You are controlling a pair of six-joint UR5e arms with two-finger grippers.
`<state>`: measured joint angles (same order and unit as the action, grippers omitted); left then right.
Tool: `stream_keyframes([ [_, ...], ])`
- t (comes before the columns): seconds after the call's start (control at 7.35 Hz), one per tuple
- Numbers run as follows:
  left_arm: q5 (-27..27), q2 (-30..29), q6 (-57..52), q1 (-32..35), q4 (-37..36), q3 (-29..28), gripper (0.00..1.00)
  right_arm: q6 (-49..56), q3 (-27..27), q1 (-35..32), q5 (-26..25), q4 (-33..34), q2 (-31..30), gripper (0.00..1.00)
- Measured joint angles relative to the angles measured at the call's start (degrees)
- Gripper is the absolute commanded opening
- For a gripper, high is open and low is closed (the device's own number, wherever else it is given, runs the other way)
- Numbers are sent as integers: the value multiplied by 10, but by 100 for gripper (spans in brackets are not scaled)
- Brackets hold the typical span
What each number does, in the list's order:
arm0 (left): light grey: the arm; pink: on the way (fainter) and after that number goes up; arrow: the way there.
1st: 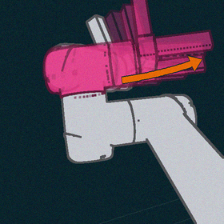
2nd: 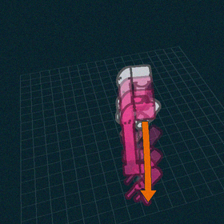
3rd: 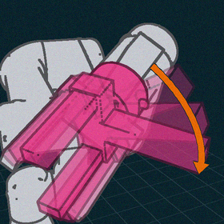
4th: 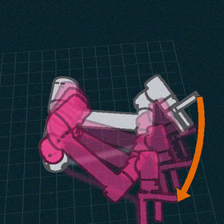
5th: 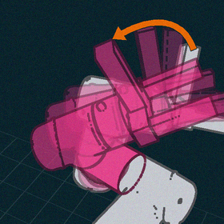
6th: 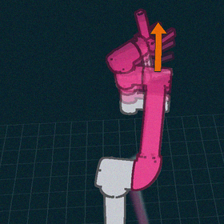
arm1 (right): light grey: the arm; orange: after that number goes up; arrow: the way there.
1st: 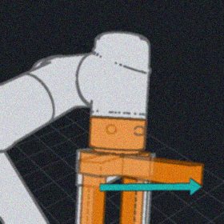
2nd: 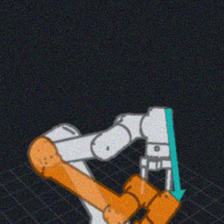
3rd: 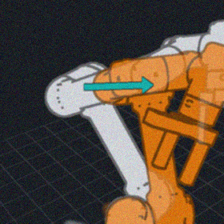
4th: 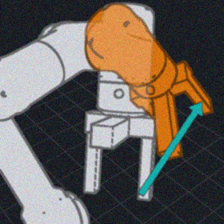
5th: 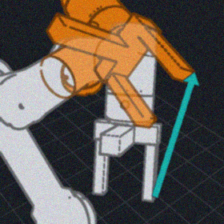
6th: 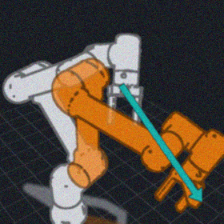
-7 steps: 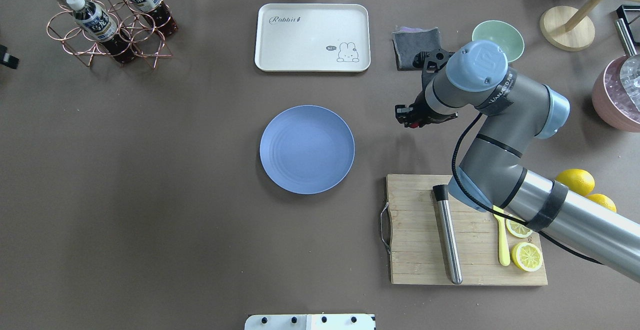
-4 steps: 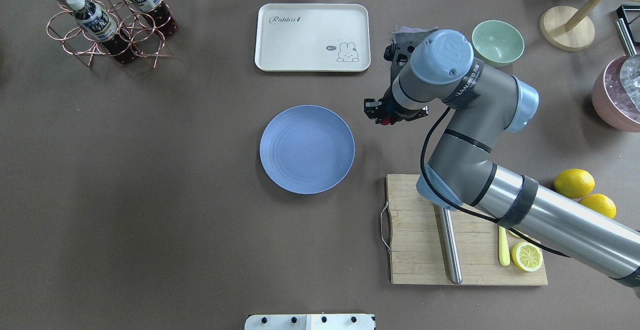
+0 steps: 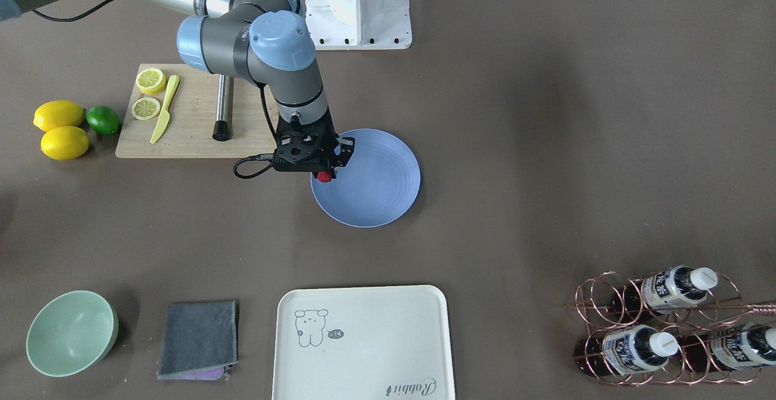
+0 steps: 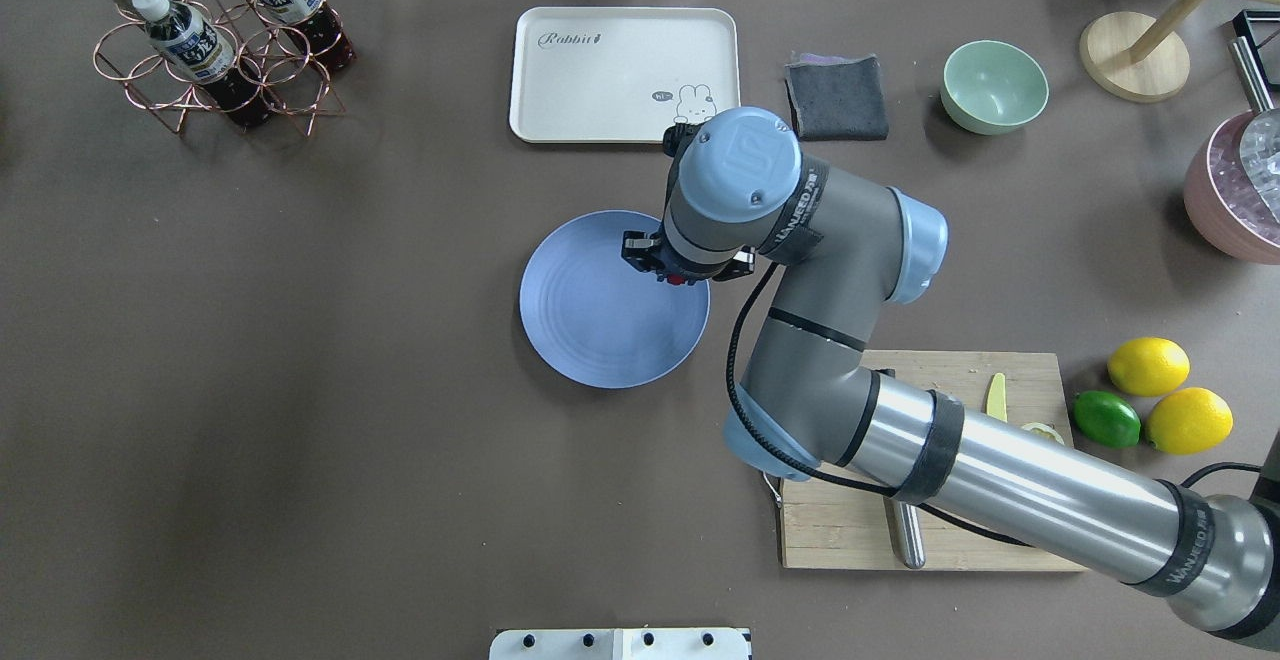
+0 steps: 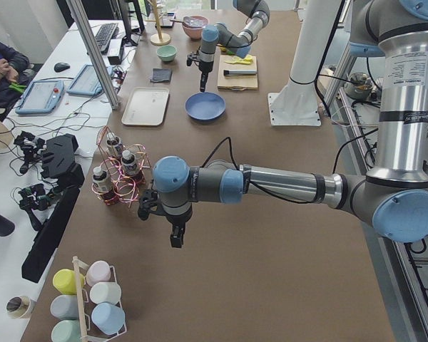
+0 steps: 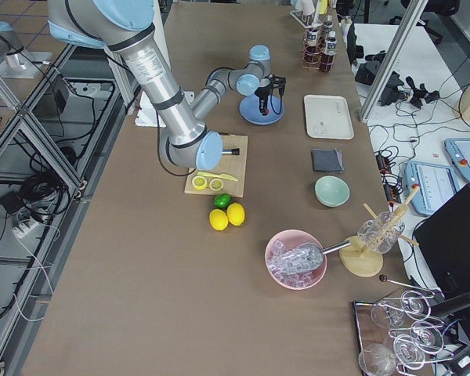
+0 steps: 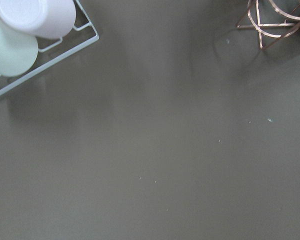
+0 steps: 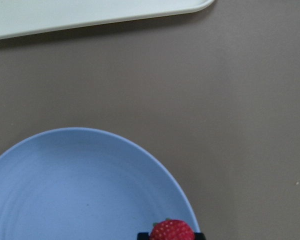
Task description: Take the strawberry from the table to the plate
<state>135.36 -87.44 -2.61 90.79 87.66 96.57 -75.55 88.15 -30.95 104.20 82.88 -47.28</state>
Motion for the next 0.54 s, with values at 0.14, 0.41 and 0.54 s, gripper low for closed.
stream_keyframes([
  [0.14, -1, 14, -3, 0, 12, -8, 98, -14, -17, 16, -14, 4, 19, 0],
  [0.41, 2, 21, -4, 1, 20, -22, 98, -32, -50, 38, -35, 6, 49, 0],
  [0.54, 2, 21, -3, 1, 22, -24, 98, -35, -57, 43, -41, 5, 55, 0],
])
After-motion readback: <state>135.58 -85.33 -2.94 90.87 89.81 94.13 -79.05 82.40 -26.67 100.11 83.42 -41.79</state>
